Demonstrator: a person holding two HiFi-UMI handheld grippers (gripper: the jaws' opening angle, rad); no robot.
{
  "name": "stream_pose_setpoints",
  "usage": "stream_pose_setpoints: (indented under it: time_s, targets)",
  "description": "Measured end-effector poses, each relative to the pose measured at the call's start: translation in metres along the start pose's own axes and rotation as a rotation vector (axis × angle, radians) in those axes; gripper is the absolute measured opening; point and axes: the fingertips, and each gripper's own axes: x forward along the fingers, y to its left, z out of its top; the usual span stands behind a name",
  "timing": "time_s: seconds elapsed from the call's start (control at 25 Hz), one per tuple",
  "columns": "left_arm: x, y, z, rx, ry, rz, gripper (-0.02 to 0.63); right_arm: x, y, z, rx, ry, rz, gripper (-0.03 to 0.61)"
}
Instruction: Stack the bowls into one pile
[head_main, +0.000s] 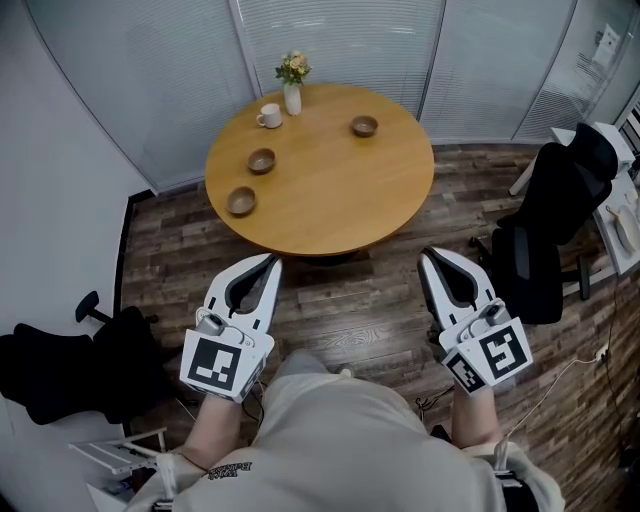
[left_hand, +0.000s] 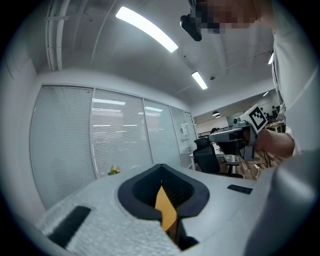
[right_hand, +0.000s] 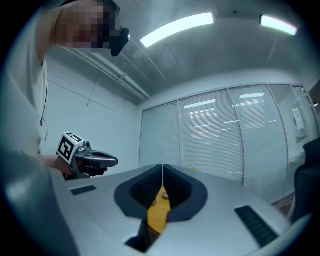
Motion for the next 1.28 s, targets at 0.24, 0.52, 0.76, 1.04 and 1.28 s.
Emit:
stream_pose_setpoints:
  time_s: [0.24,0.52,0.76,1.04,1.28]
  targets:
    - [0.009,0.003,-0.009,-0.021,0.033,0.001,0.021,0.005,-0.009,-0.011,0.014,0.013,-0.007,0.031]
    - [0.039,0.011,-0.03,-0.052,0.048,-0.044,0.021,0.027,-0.029,-0.028,0.024,0.029,-0.043,0.031]
    - [0.072,0.029,-0.037,-0.052,0.042,-0.077,0.021,0.049,-0.049,-0.036,0.013,0.04,-0.078,0.031]
    - [0.109,0.06,-0.039,-0.045,0.019,-0.101,0.021,0.088,-0.073,-0.037,0.003,0.038,-0.102,0.031]
    - [0.139,0.1,-0.043,-0.035,0.045,-0.111,0.021,0.136,-0.086,-0.033,0.003,0.044,-0.109,0.031]
